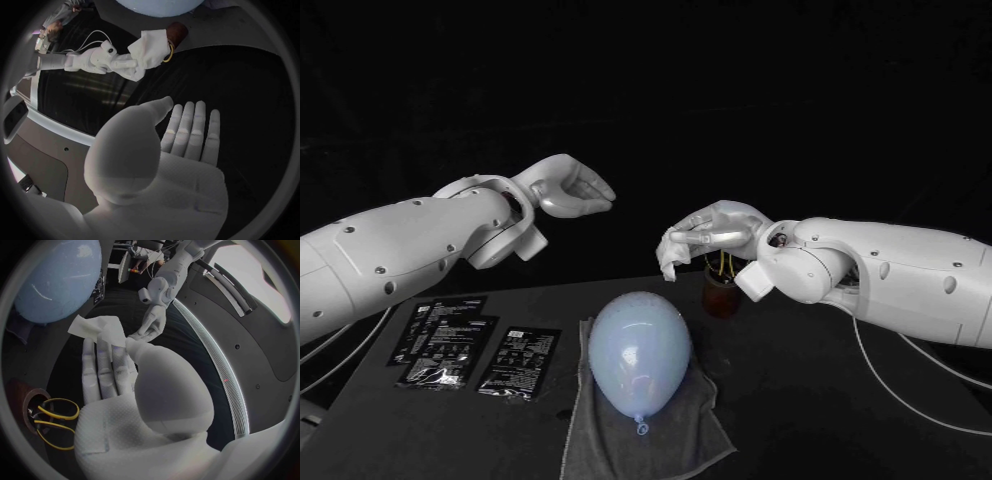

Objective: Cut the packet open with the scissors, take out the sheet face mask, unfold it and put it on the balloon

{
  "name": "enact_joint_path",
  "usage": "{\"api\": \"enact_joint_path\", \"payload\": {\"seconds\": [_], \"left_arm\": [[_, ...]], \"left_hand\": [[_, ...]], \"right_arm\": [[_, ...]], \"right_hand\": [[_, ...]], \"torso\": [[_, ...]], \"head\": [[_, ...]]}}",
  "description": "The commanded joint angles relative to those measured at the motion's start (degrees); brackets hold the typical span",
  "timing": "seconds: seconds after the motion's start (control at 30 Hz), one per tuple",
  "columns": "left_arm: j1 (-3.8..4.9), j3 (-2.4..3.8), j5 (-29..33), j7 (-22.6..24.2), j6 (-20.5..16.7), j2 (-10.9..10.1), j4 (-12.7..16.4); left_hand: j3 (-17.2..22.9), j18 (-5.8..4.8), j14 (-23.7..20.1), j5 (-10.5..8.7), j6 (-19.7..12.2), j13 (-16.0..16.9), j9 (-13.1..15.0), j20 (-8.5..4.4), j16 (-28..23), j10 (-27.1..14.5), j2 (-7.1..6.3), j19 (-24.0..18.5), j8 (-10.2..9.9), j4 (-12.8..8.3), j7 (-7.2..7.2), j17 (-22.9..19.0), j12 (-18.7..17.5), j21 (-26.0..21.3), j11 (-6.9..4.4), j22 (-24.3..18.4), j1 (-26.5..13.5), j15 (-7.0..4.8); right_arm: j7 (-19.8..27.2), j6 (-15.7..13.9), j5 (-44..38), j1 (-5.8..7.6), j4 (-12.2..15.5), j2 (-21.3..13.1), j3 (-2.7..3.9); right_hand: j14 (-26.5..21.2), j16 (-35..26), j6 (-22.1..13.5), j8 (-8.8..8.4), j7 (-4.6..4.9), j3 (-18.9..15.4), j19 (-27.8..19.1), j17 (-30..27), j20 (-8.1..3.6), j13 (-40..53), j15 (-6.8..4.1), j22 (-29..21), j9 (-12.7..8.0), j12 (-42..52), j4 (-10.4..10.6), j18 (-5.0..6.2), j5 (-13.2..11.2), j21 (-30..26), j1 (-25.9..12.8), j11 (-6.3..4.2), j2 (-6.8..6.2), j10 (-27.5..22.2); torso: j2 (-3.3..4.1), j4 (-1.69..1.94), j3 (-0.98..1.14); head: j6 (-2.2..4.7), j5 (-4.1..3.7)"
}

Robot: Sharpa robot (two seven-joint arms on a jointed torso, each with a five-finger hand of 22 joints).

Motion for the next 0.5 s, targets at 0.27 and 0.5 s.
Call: {"api": "enact_joint_path", "payload": {"seconds": [0.27, 0.5], "left_arm": [[-1.3, 0.15, 21.43, -7.22, 3.37, -4.03, 9.16], [-2.64, 0.14, 29.72, -10.55, 6.85, -5.38, 14.0]], "left_hand": [[0.38, 3.52, 19.82, -0.03, 3.73, 5.39, 4.18, -8.77, 26.94, 10.32, 4.16, 20.34, 6.85, 5.38, -3.84, 14.17, 11.5, 20.97, -6.02, 10.83, -3.15, -7.66], [1.59, 3.44, 25.25, 0.0, 0.86, 16.19, 6.44, -10.54, 48.57, 7.4, 2.75, 20.76, 9.82, 9.59, -4.48, 35.18, 26.24, 31.82, -6.88, 17.96, -5.07, -8.48]], "right_arm": [[6.4, 0.47, 0.32, 0.04, 3.07, -2.54, 0.09], [8.82, 4.95, -2.44, 0.14, 7.53, -5.98, 0.13]], "right_hand": [[-0.07, -0.66, -0.53, 0.15, -0.01, 2.42, -0.84, 0.28, 0.05, 0.03, 0.29, 0.49, 4.18, -0.34, -2.35, 1.01, 0.11, 0.45, -1.48, 0.21, 0.17, -0.25], [-0.22, -0.79, -0.66, 0.12, 0.04, 2.64, -1.08, 0.35, 0.09, 0.02, 0.37, 0.62, 4.28, -0.36, -2.79, 0.99, 0.1, 0.45, -1.77, 0.24, 0.18, -0.43]], "torso": [[0.02, 0.14, -0.1], [0.04, 0.02, 0.0]], "head": [[0.66, -0.69], [0.64, -1.21]]}}
